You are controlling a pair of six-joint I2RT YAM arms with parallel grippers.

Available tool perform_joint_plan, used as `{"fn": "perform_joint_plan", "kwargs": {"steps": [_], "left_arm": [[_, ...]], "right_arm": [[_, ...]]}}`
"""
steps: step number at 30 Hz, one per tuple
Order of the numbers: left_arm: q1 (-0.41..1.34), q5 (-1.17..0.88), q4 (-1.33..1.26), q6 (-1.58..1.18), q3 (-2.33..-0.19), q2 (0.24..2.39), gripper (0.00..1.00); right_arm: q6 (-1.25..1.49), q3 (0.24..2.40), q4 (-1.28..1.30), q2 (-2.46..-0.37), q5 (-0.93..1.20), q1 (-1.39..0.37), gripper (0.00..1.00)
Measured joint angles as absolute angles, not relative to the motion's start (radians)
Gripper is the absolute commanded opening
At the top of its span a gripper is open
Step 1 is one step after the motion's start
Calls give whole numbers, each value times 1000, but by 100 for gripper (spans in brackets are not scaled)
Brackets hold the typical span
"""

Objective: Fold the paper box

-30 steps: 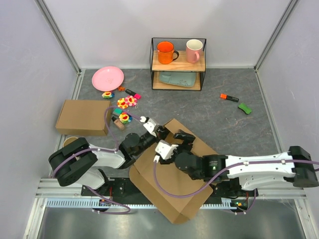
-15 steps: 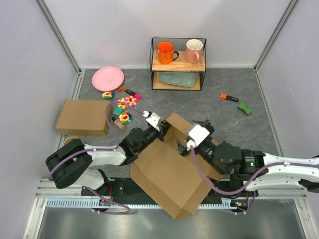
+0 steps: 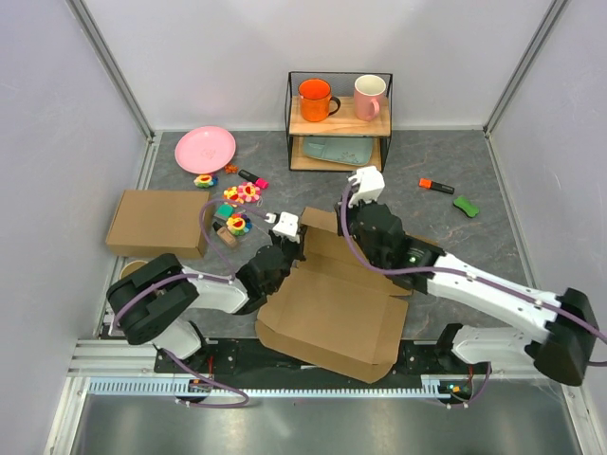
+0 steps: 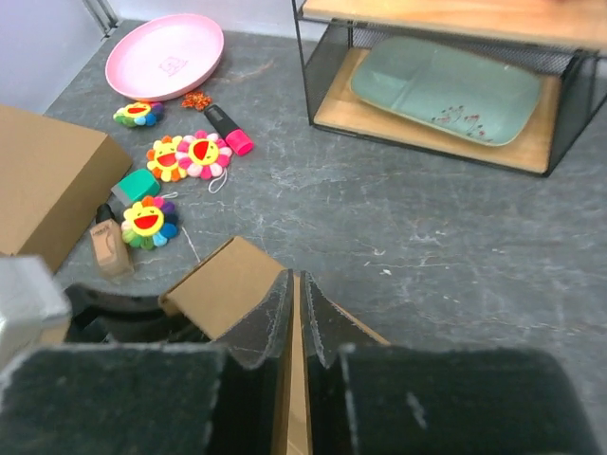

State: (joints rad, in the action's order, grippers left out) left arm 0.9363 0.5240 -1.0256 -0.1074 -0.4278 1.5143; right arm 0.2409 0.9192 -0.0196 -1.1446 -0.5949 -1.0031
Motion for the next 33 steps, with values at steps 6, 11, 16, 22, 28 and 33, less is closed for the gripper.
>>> {"fn": "perform_joint_plan", "kwargs": {"steps": [6,11,16,22,28,33], "left_arm": [[938,559,-1168,-107,-407,1579,2],[938,574,-1244,-107,-397,1615,3],[938,590,-1266,-106,-397,1629,8],[938,590,-1255,-93,-406,1630,2],[938,588,-1143,-65,-437,1595,2],[939,611,-830,-78,-533,1514,2]], "right_arm": [[346,908,-142,-1284,-429,-914,9],[372,884,-213,-1369,-350,-915,4],[387,863,-287,-1400,-329,-915,2],[397,843,-339,-1407,-334,-912,1],[397,843,-332,-1405,-347,-907,5],[388,846,-249,-1353,-402,-907,37]]}}
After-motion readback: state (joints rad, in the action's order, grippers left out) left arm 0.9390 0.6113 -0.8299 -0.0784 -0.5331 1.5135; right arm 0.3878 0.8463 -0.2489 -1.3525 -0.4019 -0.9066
